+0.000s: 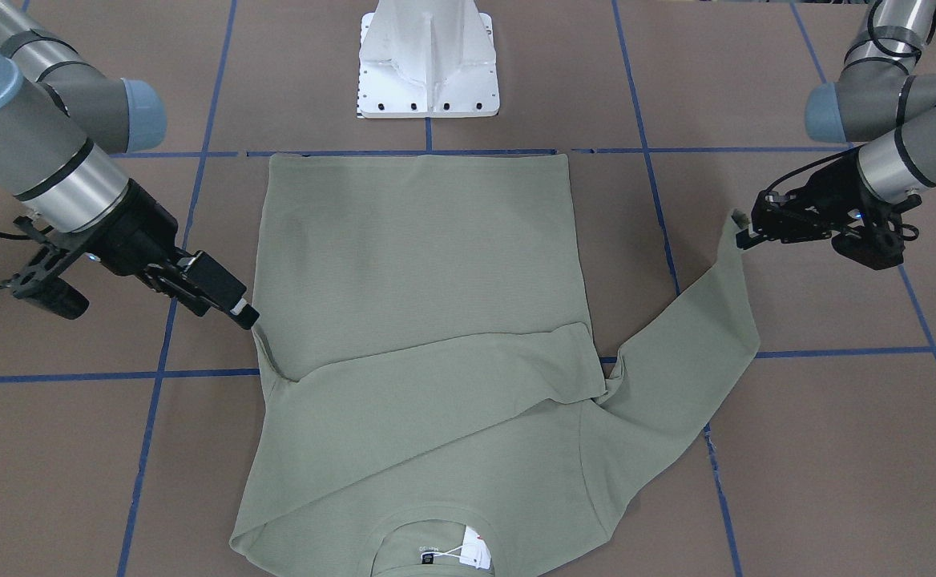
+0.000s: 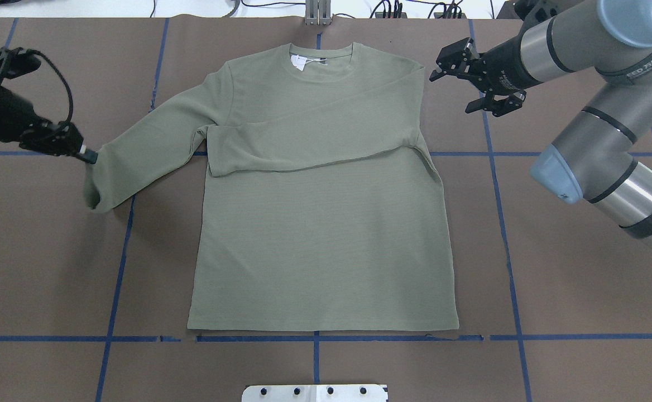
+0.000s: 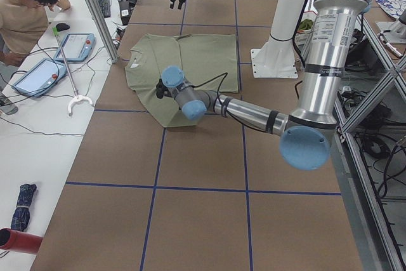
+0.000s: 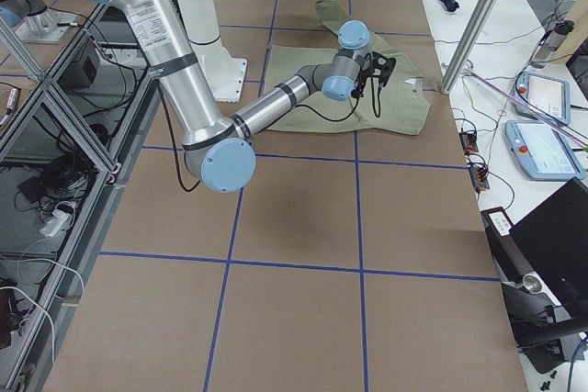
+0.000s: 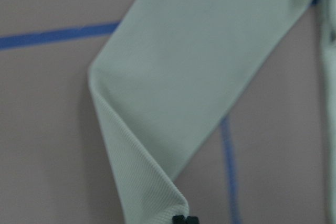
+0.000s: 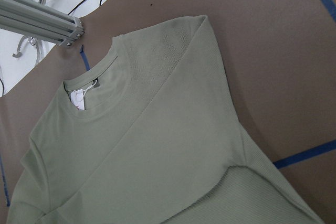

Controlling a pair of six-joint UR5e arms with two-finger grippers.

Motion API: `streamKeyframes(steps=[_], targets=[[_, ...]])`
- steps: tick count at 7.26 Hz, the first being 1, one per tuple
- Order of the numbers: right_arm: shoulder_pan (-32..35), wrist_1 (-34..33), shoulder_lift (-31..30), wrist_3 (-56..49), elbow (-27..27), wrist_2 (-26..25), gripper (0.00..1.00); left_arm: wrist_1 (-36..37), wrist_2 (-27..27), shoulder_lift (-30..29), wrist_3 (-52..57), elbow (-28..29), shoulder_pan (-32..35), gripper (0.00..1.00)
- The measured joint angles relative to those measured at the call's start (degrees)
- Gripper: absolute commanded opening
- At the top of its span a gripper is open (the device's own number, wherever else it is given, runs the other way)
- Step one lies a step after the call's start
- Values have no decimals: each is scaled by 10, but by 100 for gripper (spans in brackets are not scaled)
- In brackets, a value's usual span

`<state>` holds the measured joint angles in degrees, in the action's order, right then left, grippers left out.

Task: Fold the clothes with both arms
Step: 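Fold the held sleeve across the shirt with the left gripper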

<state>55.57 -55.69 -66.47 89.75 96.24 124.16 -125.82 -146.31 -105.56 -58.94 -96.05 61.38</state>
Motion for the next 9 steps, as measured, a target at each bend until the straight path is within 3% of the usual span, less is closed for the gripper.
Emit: streamKeyframes(steps=[2,4,5,7,9], targets=[[55,2,-65,-110,3,44,100,0,46,-149,-159,36,-21,0],[128,1,-125,-230,1,104,100,-3,129,-275,-235,97,-63,0],[148,0,-141,-264,-1,118,100,-11,188,-335,-258,147,-95,0],[160,1,-152,-283,-3,125,100,-71,312,-458,-309,305,-168,0],[164,2,-156,-286,-2,125,100,-134,418,-516,-330,420,-232,0]])
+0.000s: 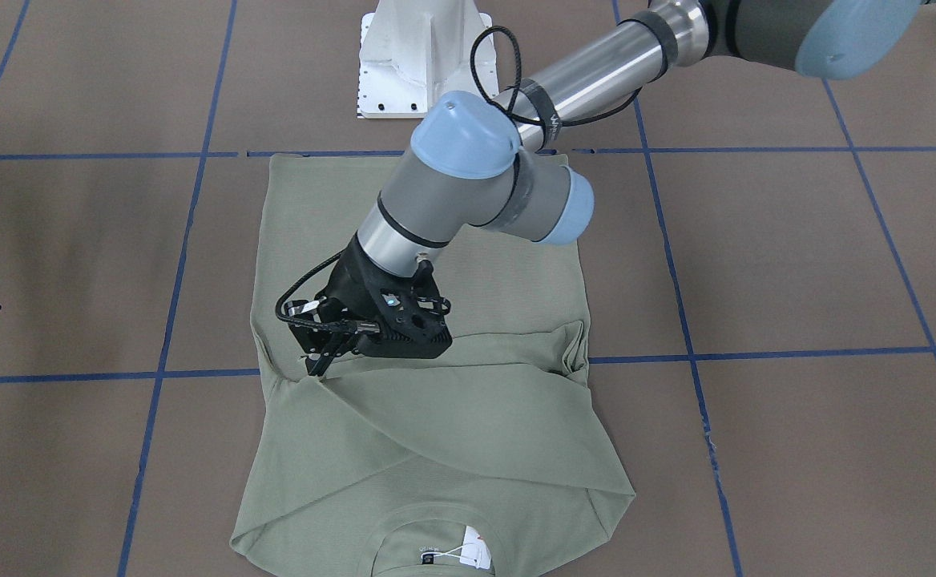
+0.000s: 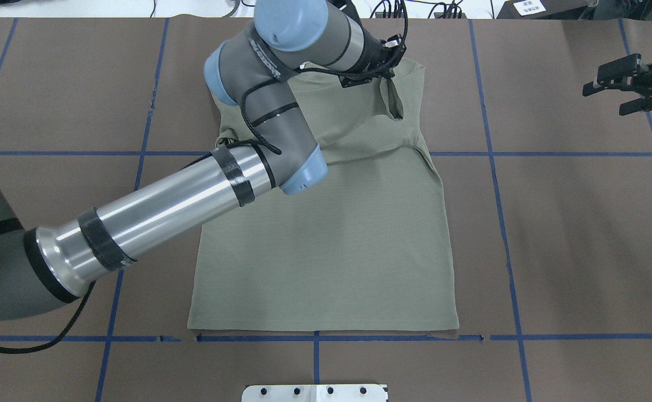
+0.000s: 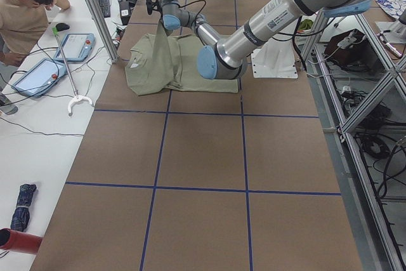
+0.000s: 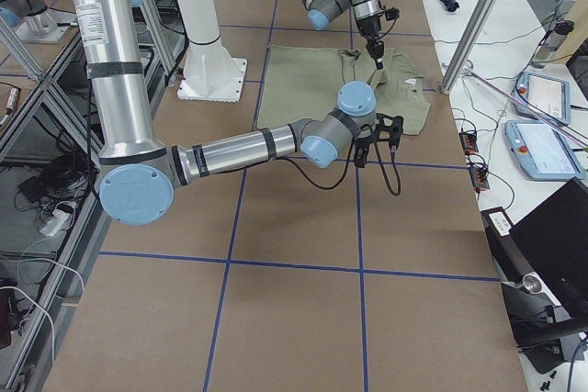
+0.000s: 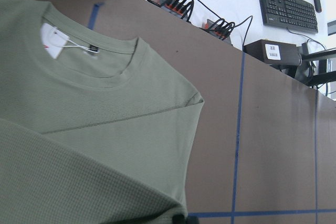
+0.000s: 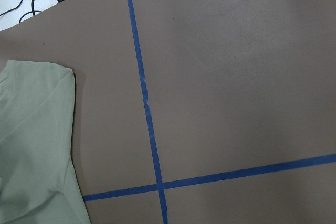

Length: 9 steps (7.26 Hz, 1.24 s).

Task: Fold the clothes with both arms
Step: 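Fold the held sleeve across the shirt with the left gripper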

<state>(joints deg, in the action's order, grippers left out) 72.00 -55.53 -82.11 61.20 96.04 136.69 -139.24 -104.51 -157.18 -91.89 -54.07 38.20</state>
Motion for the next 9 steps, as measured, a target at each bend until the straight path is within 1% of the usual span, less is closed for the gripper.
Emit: streamKeyframes(steps=[1,2,3,4,5,6,8,9], targets=[[1,0,-4,0,2,0,100,-16,27,-9,-2,29,-17,0],[2,1,-6,0,4,0,100,-26,46,-13,-3,46,-27,0],[2,1,-7,0,4,0,100,-33,56,-19,-7,56,-33,14],[2,1,-8,0,5,0,100,-35,65,-28,-13,65,-40,43],[2,1,-8,0,5,0,100,-36,73,-38,-22,71,-46,61],[2,1,-8,0,3,0,100,-36,77,-45,-34,74,-51,69],[1,0,-5,4,1,-4,100,-36,79,-54,-60,69,-53,69],[0,0,-5,9,4,-5,100,-35,77,-51,-67,54,-53,67]])
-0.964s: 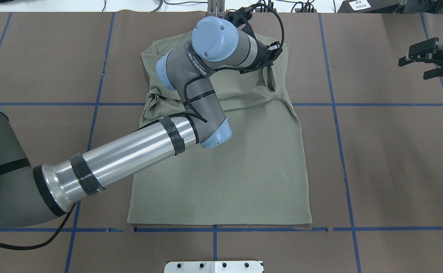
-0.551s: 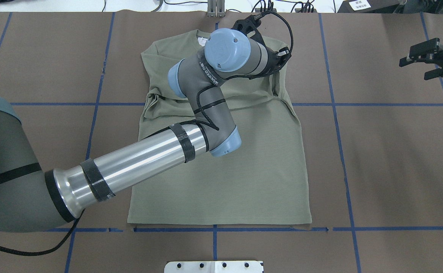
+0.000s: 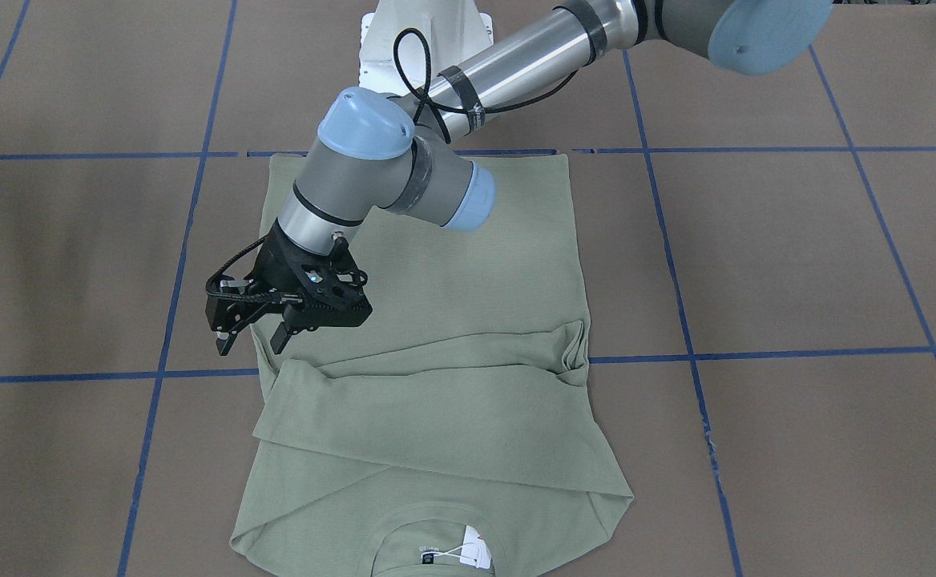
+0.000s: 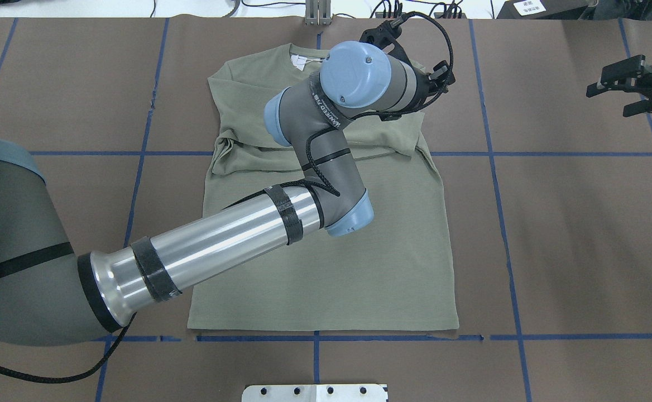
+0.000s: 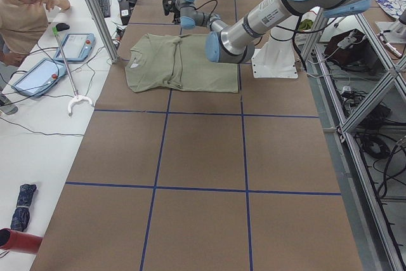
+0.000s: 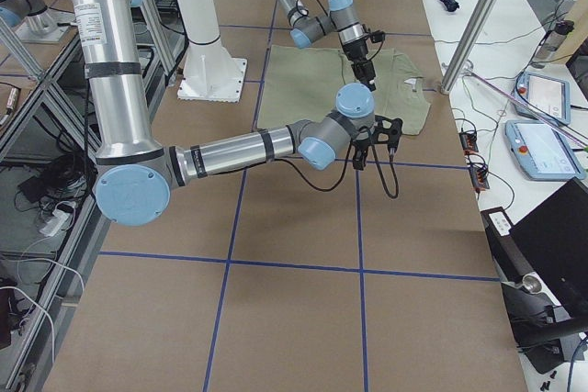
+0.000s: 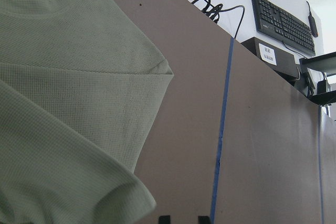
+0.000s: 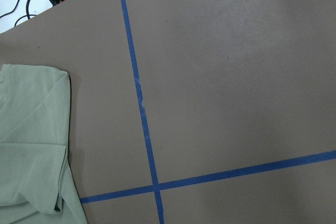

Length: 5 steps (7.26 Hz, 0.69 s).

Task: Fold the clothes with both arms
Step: 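Release the sleeve and withdraw the left gripper while the right gripper moves to the hem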

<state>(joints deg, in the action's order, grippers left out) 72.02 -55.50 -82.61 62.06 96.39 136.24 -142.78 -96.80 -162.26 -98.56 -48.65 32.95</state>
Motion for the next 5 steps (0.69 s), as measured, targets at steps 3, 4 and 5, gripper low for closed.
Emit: streamKeyframes(steps=[3,4,5], targets=[[-50,1,-4,83,36,-43,100,13,-52,106,12,-148,15,65],[-99,0,-7,145,63,-100,99,26,-79,157,36,-205,27,65],[-158,-1,-14,211,94,-159,97,42,-94,211,78,-261,38,64]])
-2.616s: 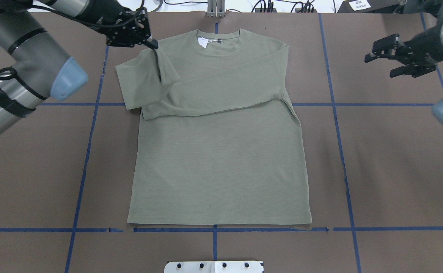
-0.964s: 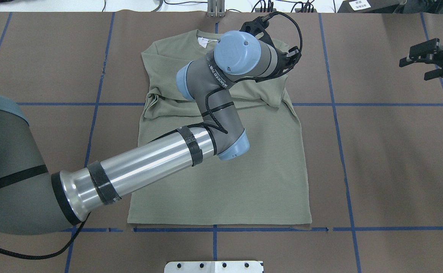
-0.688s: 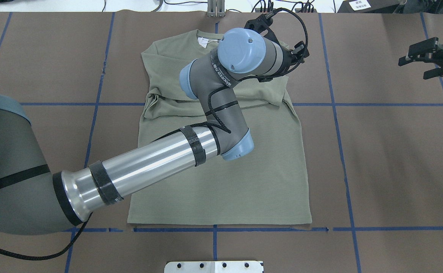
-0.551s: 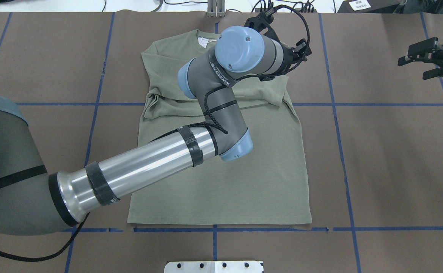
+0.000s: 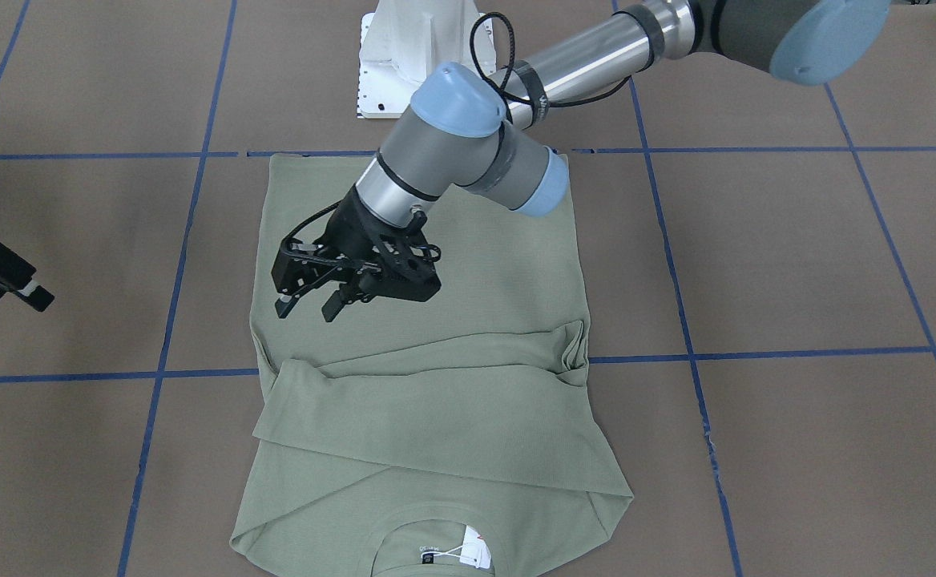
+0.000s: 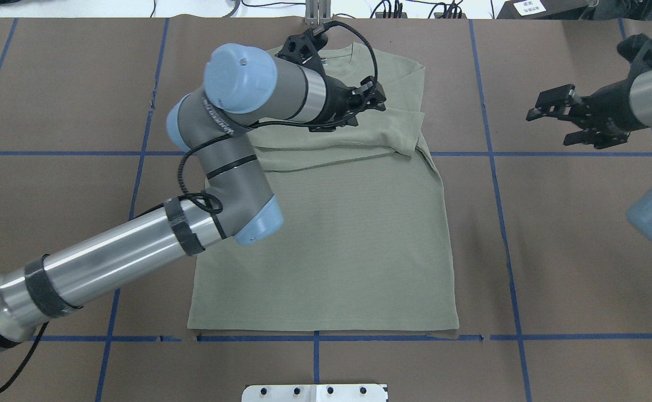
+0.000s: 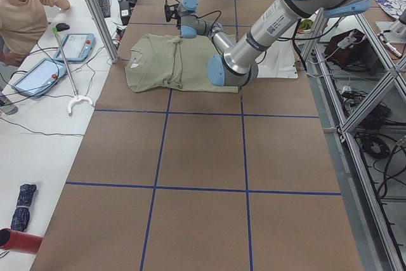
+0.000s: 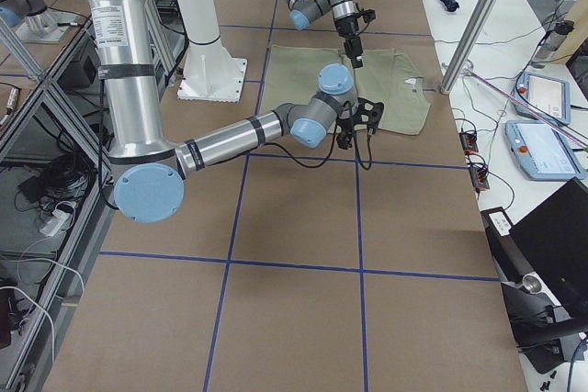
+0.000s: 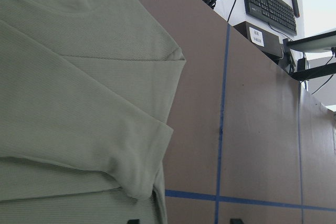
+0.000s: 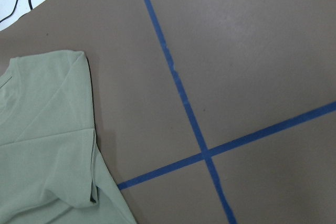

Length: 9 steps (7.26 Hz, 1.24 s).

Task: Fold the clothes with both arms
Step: 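Release the sleeve and withdraw the left gripper while the right gripper moves to the hem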

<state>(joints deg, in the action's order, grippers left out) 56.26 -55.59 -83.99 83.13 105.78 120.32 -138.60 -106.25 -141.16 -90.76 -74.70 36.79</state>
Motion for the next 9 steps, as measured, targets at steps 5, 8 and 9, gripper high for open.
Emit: streamKeyframes(steps=[5,8,9], targets=[[-360,-152,-38,247,179,-327,91,106,-75,203,201,-193,65,62],[-471,-216,-36,344,182,-415,85,101,-80,221,209,-200,69,66],[-479,-224,-35,359,174,-419,83,100,-80,222,208,-201,68,66]])
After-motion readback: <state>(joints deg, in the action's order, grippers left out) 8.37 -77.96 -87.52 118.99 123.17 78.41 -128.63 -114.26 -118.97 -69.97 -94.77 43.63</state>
